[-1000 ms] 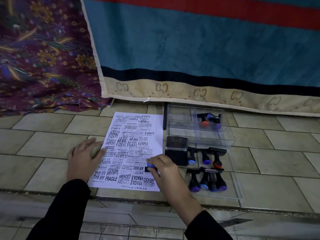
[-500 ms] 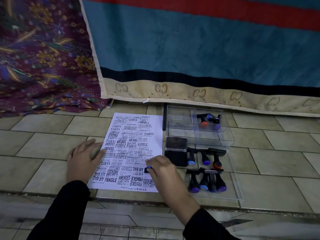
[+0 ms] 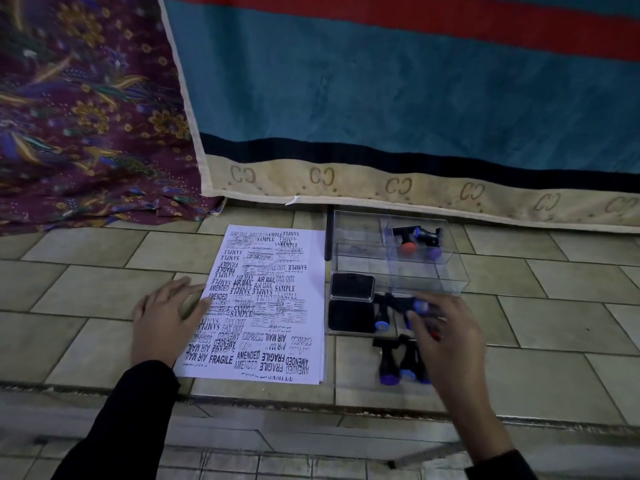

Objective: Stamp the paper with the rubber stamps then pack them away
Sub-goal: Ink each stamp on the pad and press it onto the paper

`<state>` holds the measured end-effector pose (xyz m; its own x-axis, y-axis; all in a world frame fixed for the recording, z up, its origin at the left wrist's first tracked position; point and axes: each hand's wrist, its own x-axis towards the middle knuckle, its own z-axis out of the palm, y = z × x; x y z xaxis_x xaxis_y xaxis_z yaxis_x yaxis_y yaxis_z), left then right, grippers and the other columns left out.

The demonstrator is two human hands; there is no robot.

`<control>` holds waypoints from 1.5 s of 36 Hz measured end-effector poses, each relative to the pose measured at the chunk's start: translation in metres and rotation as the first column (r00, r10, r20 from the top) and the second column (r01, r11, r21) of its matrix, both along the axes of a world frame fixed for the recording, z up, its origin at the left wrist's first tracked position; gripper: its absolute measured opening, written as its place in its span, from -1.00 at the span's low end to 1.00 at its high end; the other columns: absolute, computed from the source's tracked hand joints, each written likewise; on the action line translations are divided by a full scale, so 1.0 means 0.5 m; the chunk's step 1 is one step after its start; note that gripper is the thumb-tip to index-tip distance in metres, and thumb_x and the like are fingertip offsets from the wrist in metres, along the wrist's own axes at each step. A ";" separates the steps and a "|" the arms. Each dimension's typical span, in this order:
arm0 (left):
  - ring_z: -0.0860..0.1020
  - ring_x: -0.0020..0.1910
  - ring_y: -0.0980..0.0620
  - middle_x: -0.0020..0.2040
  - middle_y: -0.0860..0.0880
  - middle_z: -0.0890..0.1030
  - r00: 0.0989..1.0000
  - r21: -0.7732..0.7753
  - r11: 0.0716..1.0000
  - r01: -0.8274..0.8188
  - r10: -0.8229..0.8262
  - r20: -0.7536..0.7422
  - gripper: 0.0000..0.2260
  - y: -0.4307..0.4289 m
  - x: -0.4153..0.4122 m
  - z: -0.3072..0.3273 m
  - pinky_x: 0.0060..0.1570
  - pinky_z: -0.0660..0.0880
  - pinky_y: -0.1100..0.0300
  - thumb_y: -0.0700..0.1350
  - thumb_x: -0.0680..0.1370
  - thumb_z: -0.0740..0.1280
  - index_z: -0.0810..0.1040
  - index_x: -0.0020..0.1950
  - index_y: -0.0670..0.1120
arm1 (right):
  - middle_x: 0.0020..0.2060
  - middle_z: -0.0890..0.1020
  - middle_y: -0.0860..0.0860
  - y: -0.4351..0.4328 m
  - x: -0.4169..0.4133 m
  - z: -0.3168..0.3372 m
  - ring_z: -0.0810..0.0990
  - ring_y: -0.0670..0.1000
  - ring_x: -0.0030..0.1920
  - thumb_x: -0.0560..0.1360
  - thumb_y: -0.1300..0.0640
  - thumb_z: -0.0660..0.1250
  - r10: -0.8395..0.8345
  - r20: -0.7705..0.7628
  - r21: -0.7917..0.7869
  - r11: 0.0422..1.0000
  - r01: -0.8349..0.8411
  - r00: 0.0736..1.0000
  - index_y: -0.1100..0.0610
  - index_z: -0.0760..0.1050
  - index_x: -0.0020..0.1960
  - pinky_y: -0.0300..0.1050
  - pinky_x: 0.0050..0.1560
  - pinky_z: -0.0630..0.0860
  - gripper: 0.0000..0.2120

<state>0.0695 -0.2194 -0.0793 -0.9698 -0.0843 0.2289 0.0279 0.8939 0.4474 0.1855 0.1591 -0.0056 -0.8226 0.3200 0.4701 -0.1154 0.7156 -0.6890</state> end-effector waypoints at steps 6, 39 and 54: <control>0.42 0.34 -0.03 0.33 0.05 0.52 1.000 -0.006 1.000 0.005 -0.005 -0.008 -0.59 0.000 -0.001 -0.004 0.39 0.15 -0.06 0.25 0.45 0.18 0.61 0.16 0.13 | -0.08 0.54 0.00 0.087 0.052 -0.032 0.57 -0.19 -0.13 0.43 0.36 0.37 -0.128 -0.034 0.060 0.990 0.130 0.991 0.13 0.55 0.03 -0.51 -0.02 0.48 -0.77; 0.42 0.35 -0.04 0.32 0.03 0.53 1.000 -0.017 1.000 0.019 -0.019 -0.008 -0.52 -0.004 -0.003 -0.008 0.38 0.15 -0.06 0.31 0.43 0.12 0.61 0.17 0.12 | -0.18 0.51 0.14 0.120 0.046 -0.004 0.55 0.20 -0.22 0.28 0.45 0.42 -0.192 0.413 0.207 0.972 0.114 0.890 0.21 0.49 -0.19 -0.05 -0.24 0.49 -0.78; 0.42 0.34 -0.02 0.32 0.06 0.53 1.000 0.001 1.000 0.006 -0.006 -0.010 -0.53 -0.001 0.000 -0.004 0.38 0.14 -0.01 0.32 0.42 0.13 0.62 0.12 0.14 | -0.11 0.64 0.20 0.105 -0.337 0.033 0.59 0.18 -0.09 0.50 0.13 0.30 -0.253 0.445 0.294 0.947 0.126 0.859 0.26 0.52 0.01 -0.06 -0.13 0.51 -0.81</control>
<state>0.0693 -0.2200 -0.0813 -0.9680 -0.0791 0.2381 0.0373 0.8931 0.4483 0.0171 0.2117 0.0111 -0.8993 0.4188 0.1258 0.3330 0.8424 -0.4237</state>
